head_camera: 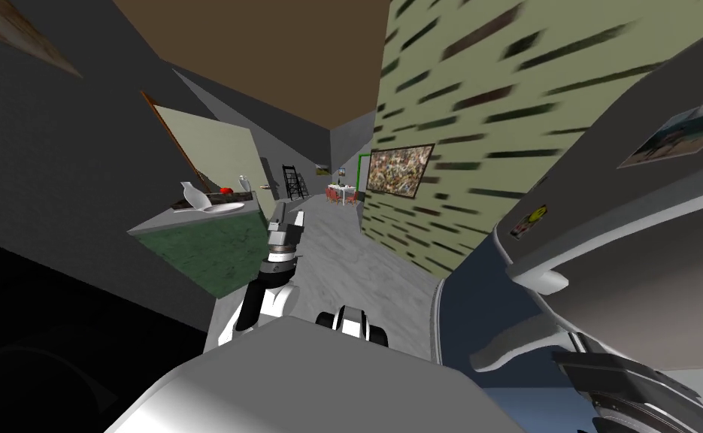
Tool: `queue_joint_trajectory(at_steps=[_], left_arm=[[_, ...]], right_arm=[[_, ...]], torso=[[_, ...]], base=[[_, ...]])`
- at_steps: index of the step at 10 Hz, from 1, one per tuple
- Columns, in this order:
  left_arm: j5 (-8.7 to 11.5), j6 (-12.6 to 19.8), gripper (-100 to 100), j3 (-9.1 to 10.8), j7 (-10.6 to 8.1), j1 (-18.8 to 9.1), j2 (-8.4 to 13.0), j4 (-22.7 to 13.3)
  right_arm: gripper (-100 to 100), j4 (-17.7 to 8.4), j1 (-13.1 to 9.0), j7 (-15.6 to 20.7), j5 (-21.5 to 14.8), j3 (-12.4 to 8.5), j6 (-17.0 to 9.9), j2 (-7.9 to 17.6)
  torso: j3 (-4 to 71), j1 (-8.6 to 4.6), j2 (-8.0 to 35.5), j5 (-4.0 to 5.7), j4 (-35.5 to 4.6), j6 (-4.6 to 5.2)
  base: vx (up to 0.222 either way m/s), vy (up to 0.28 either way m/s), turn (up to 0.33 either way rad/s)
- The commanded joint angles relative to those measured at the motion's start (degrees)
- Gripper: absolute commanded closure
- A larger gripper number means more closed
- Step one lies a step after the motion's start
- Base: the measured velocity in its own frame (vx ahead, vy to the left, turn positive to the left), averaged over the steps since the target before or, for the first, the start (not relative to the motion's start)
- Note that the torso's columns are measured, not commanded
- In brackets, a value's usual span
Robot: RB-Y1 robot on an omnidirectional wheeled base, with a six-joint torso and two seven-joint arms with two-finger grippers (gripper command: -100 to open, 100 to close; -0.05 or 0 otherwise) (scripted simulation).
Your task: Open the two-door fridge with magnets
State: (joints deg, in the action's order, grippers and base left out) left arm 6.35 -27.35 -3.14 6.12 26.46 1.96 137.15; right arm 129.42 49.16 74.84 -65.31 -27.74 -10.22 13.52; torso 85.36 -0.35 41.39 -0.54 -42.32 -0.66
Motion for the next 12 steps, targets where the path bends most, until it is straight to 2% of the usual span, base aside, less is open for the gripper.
queue_joint_trajectory(at_steps=[1, 4, 5, 6, 9, 12], left_arm=[[0.0, 0.0, 0, 0.0, 0.0, 0.0, 0.0, 0.0], [0.0, 0.0, 0, 0.0, 0.0, 0.0, 0.0, 0.0], [0.0, 0.0, 0, 0.0, 0.0, 0.0, 0.0, 0.0], [0.0, 0.0, 0, 0.0, 0.0, 0.0, 0.0, 0.0], [0.0, 0.0, 0, 0.0, 0.0, 0.0, 0.0, 0.0], [0.0, 0.0, 0, 0.01, 0.0, 0.0, 0.01, 0.0]], right_arm=[[100, 0.77, -0.1, 0.1, 0.31, -2.19, -1.02, -0.18], [100, 1.5, 1.7, 0.29, 1.88, -4.49, -3.31, -0.4], [100, 1.5, 1.7, 0.29, 1.88, -4.49, -3.31, -0.4], [100, 1.86, 2.6, 0.39, 2.66, -5.63, -4.46, -0.51], [100, 2.22, 3.5, 0.49, 3.45, -6.78, -5.61, -0.62], [100, 2.94, 5.29, 0.69, 5.02, -9.08, -7.9, -0.84]], torso=[[0.05, -0.17, -0.09, 0.01, 0.02, 0.02], [0.13, -0.18, -0.14, -0.04, 0.05, -0.05], [0.09, -0.15, -0.06, -0.06, 0.03, 0.04], [0.03, -0.23, 0.02, -0.05, 0.01, 0.01], [0.04, -0.38, 0.01, -0.05, 0.01, 0.06], [-0.24, 0.27, 0.48, -0.19, -0.05, 0.29]], base=[[0.21, 0.152, -0.02], [0.235, 0.191, -0.022], [0.219, 0.171, -0.027], [0.264, 0.168, -0.029], [0.217, 0.173, -0.018], [0.243, 0.183, -0.015]])
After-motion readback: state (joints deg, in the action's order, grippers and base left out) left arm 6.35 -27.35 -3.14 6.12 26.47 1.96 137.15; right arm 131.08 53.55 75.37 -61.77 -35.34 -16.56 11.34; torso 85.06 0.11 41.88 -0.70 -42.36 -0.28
